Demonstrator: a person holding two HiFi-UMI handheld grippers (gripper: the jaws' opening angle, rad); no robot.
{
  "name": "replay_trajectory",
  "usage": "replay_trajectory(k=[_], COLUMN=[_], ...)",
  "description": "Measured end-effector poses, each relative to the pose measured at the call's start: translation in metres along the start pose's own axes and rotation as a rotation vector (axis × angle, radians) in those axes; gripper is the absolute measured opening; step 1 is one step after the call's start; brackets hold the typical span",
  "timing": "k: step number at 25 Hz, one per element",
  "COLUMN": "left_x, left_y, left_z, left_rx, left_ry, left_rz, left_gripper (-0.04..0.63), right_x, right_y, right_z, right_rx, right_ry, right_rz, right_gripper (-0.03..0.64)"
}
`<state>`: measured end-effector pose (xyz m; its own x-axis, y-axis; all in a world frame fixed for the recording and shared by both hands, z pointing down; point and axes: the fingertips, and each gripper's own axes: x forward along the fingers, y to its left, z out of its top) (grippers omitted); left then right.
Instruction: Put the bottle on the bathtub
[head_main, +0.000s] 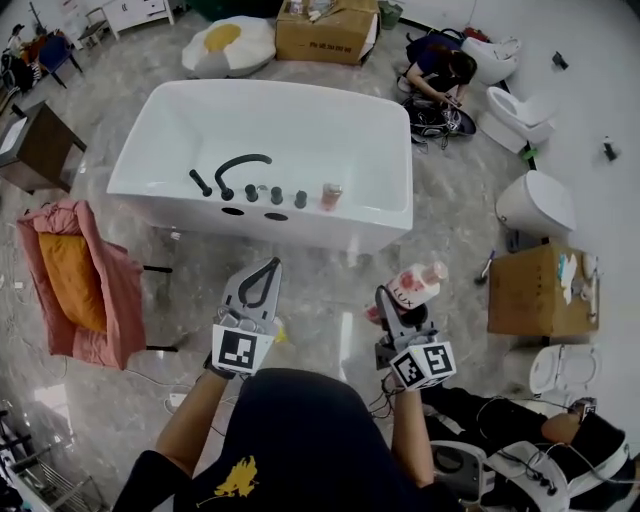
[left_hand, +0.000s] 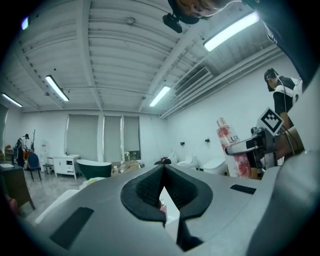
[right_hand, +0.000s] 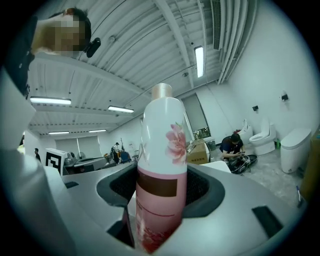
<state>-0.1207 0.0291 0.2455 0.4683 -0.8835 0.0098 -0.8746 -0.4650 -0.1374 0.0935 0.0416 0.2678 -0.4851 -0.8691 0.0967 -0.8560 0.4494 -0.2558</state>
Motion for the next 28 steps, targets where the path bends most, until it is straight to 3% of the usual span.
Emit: replay_trajectory(k=[2, 5, 9, 14, 16, 17, 19, 21, 24, 28], left_x=[0.016, 0.042, 0.082, 0.137, 0.157, 0.166, 0.184, 0.202, 0.222, 0.242], left_y=[0.013, 0.021, 0.021, 0.022, 0.012, 0.007, 0.002, -0.004, -0.011, -0.015], left_z=[-0.009, -0.027, -0.047, -0.086, -0.112, -0.125, -0.145, -0.162, -0.193, -0.243], left_rx=[0.002, 0.075, 0.064, -0.1, -0.026, -0.029, -0.151, -0.211, -0.224, -0.188], left_ry=[0.0, 0.032, 0.032, 0.014, 0.045, 0.049, 0.023, 0.023, 0.07, 0.127], left_rz=[-0.034, -0.102, -0.168, -0.119, -0.141, -0.134, -0.084, -0.061, -0.044, -0.056], left_gripper=[0.014, 0.014, 0.014, 0.014, 0.014, 0.014, 0.014, 0.014, 0.014, 0.014], right_x=[0.021, 0.05, 0.084, 0.126, 0.14, 0.147, 0.163, 0.182, 0.204, 0.228], right_y=[-0.005, -0.017, -0.042, -0.097, -0.123, -0.137, -0.165, -0.188, -0.211, -0.233], right_z=[0.0, -0.001, -0.009, -0.037, -0.058, -0.07, -0.094, -0.113, -0.142, -0.182], right_rx=[-0.024, -0.06, -0.096, -0.089, -0.079, -0.082, -0.105, -0.123, -0.106, -0.098], right_ry=[0.005, 0.006, 0.022, 0.032, 0.041, 0.051, 0.08, 0.108, 0.132, 0.128], right_rz=[-0.033, -0.066, -0.087, -0.095, -0.094, -0.095, -0.093, -0.077, -0.053, -0.028], right_gripper=[0.242, 0.241, 0.241, 0.241, 0.241, 0.241, 0.242, 0.242, 0.241, 0.241])
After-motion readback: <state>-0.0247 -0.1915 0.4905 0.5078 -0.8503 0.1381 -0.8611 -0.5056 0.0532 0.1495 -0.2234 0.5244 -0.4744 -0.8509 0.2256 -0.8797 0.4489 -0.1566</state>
